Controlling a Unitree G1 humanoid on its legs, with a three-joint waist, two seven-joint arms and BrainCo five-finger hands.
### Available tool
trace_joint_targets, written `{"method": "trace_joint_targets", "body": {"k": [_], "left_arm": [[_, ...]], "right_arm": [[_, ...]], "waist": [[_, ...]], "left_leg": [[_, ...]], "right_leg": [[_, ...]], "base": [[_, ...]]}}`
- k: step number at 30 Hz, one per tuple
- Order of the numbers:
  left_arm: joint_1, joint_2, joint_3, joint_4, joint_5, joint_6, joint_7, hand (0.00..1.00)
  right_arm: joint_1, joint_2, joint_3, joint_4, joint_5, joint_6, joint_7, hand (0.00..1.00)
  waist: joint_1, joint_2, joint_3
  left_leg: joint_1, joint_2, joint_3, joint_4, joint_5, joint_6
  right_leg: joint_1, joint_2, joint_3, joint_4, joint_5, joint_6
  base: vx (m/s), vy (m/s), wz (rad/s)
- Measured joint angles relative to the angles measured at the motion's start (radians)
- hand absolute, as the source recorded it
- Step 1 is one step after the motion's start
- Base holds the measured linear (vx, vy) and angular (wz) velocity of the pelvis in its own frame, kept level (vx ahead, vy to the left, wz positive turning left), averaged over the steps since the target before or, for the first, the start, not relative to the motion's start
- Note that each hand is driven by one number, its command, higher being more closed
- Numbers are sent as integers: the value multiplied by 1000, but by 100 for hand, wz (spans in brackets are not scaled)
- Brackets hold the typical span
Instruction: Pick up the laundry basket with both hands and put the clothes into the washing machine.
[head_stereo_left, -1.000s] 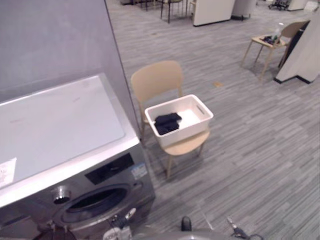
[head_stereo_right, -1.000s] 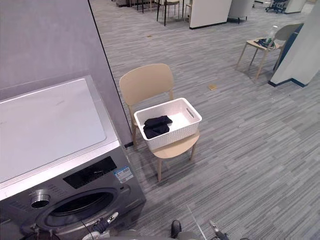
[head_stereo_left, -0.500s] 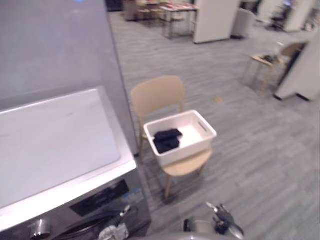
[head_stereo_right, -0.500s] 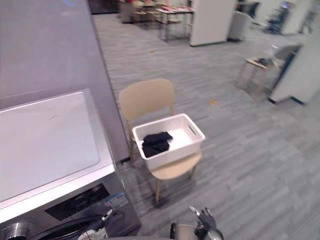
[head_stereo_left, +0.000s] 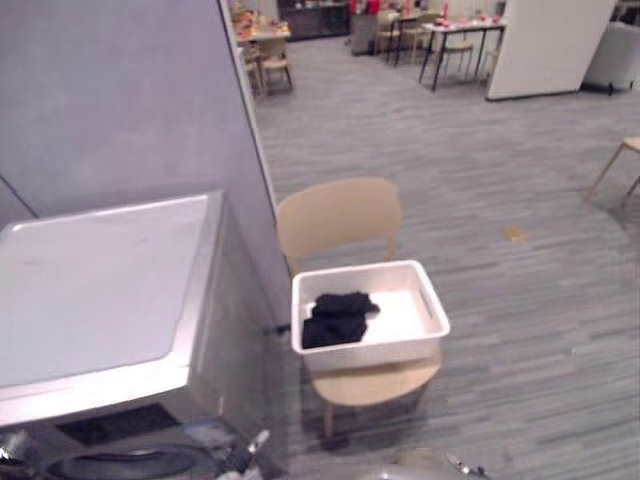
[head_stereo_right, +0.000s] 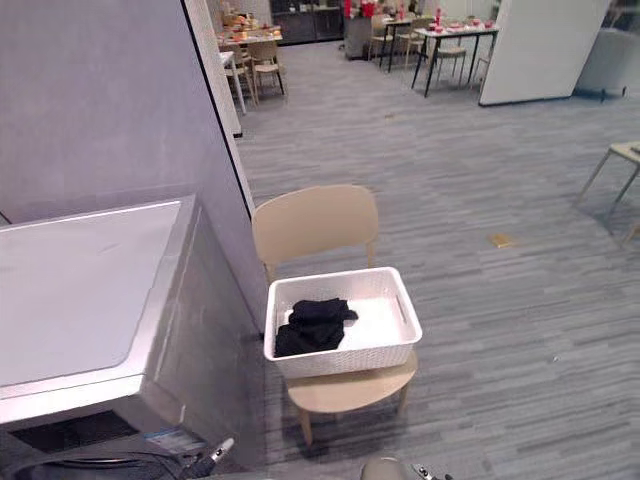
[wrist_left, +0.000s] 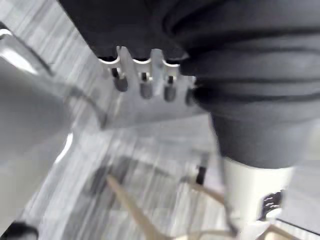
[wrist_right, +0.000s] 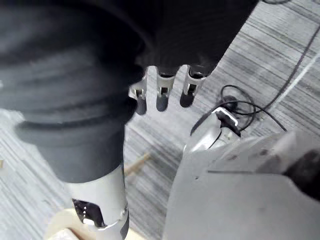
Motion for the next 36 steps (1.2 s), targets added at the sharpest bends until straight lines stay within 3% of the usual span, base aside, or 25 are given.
{"method": "trace_joint_targets", "body": {"k": [1, 2, 3, 4, 6, 7, 10, 11, 14, 17, 21, 24, 27, 30, 32, 33, 36], "left_arm": [[0, 12, 13, 6, -9, 0, -2, 0], [-2, 20, 12, 16, -9, 0, -3, 0], [-11, 30, 7, 47, -8, 1, -3, 0], [-9, 32, -14, 51, -8, 0, -3, 0], [-6, 40, -55, 52, -6, -1, -2, 0], [-6, 46, -94, 57, -5, -1, -2, 0], [-29, 58, -169, 88, 20, 0, -4, 0], [-39, 54, -180, 88, 28, -1, -4, 0], [-50, 53, -197, 90, 40, 0, -5, 0], [-51, 55, -225, 88, 72, 0, -4, 0], [-65, 67, -245, 87, 99, 0, -2, 0], [-65, 89, -272, 87, 110, -10, -3, 0], [-71, 114, -287, 87, 112, -12, -21, 0], [-83, 135, -313, 83, 112, -21, -25, 0], [-109, 142, -318, 74, 109, -23, -30, 0], [-135, 142, -321, 65, 106, -25, -43, 0], [-182, 143, -338, 41, 85, -34, -44, 0]], "right_arm": [[-3, 22, -42, 14, 0, -1, 0, 0], [-9, 28, -72, 29, 2, -3, 0, 0], [-30, 28, -109, 72, 4, -6, -1, 0], [-46, 12, -123, 95, 4, -13, -3, 0], [-62, 0, -119, 96, 6, -23, -3, 0], [-82, -10, -106, 93, 12, -28, -4, 0], [-102, -16, -21, -2, 26, -33, -3, 0], [-104, -11, 2, -46, 26, -34, -5, 0], [-97, 12, 52, -237, 24, -40, -19, 0], [-42, 21, 104, -519, -1, -56, -39, 0], [-32, 3, 113, -835, -113, -86, -48, 0], [-102, -69, 115, -937, -219, -113, -45, 0], [-237, -191, 141, -904, -283, -131, -41, 0], [-375, -310, 249, -768, -295, -130, -25, 0], [-481, -380, 362, -654, -291, -127, 14, 0], [-577, -410, 446, -571, -291, -124, 44, 0], [-734, -412, 555, -424, -280, -109, 70, 0]], "waist": [[-2, -14, -11], [-5, -20, -9], [-16, -15, -7], [-25, -8, -3], [-23, -6, -2], [-21, -2, 1], [-23, 15, 8], [-22, 18, 8], [-20, 29, 19], [-25, 28, 25], [-24, 10, 19], [-21, -14, 16], [-20, -42, 31], [-13, -64, 55], [10, -71, 96], [25, -66, 151], [55, -58, 237]], "left_leg": [[-45, 45, 65, 27, 82, 33], [-60, 73, 116, 38, 87, 47], [-81, 121, 240, 50, 75, 48], [-92, 135, 384, 55, 19, 38], [-80, 84, 429, 30, -69, -25], [-61, 18, 445, -33, -119, -44], [6, -50, 487, -284, -157, -10], [3, -63, 483, -330, -171, -13], [-18, -97, 487, -352, -151, 8], [-8, -127, 485, -377, -130, 19], [-21, -155, 460, -430, -95, 27], [-48, -156, 458, -429, -90, 28], [-95, -165, 451, -424, -84, 32], [-142, -168, 441, -421, -72, 32], [-166, -165, 435, -404, -70, 31], [-195, -163, 423, -378, -70, 31], [-267, -160, 403, -329, -71, 31]], "right_leg": [[37, 14, -45, -54, 23, -34], [60, 18, -69, -84, 42, -55], [101, 26, -125, -148, 73, -80], [152, 33, -175, -220, 100, -93], [189, 33, -202, -286, 127, -96], [202, 33, -204, -327, 139, -95], [185, 33, -212, -368, 174, -75], [162, 33, -206, -368, 187, -70], [153, 12, -177, -423, 253, -55], [155, -10, -174, -432, 262, -48], [152, -25, -194, -488, 287, -33], [152, -19, -197, -560, 330, -36], [142, -21, -200, -624, 372, -36], [108, -24, -206, -637, 390, -43], [81, -23, -210, -628, 396, -50], [60, -24, -220, -608, 398, -53], [0, -30, -230, -565, 398, -55]], "base": [[77, -313, 62], [111, -330, 84], [54, -326, 110], [36, -283, 105], [-21, -136, 66], [-68, -44, 38], [-104, 34, 31], [-78, 68, 8], [-57, 97, -14], [15, 108, 1], [38, 56, 14], [35, -4, 1], [-28, -13, -2], [-58, -30, 5], [-83, -52, 9], [-75, -35, 13], [-145, -36, 17]]}}
